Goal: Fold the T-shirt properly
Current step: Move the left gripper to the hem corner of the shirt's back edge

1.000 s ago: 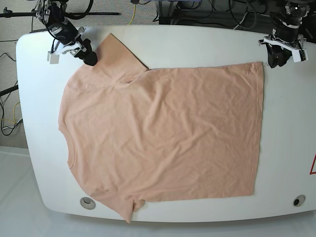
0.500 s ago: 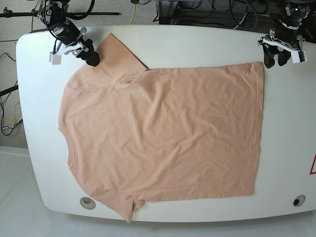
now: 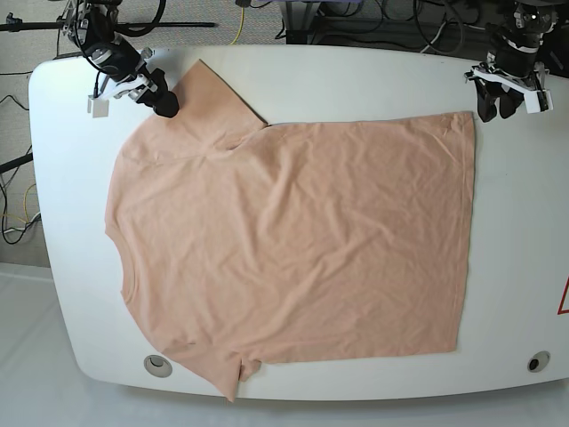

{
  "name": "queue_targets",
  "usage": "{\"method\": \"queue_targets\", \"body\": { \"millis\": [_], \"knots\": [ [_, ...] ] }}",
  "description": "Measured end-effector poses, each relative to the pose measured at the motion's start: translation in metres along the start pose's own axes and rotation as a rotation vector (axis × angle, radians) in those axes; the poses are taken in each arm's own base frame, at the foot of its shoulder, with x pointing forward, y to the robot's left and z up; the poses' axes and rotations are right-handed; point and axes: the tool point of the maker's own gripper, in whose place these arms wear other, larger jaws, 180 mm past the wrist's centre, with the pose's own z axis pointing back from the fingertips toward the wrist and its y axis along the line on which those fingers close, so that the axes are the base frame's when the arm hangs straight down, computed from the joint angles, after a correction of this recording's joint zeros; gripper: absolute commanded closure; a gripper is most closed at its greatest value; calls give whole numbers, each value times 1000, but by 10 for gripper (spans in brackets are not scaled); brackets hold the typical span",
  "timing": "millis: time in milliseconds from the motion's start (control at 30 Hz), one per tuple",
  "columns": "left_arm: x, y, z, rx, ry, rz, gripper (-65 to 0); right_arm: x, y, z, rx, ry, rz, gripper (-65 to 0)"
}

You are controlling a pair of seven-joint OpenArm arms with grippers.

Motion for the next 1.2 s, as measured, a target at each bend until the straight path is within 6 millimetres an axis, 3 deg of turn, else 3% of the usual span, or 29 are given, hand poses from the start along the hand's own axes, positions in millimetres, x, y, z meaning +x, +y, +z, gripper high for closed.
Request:
{"method": "queue_targets", "body": {
  "millis": [133,267,533,733,1200],
  "knots": [
    [2,0,0,-2,-8,-4,-198,-2,-4,1,-19,21,12,-79],
    [2,-1,0,-3,-8,-4,-187,-7,-5,0,-28,38,10,0],
    [-4,-14,-1,-78,37,57,-167,-13,-4,-3,-25,63,10,0],
    [-10,-23,-5,-144,95,107,-270,-15,-4,-3,-28,75,12,0],
    [-18,-10,-23,-126,156,158,-333,-14,-2,-5,-24,83,20,0]
  ]
}}
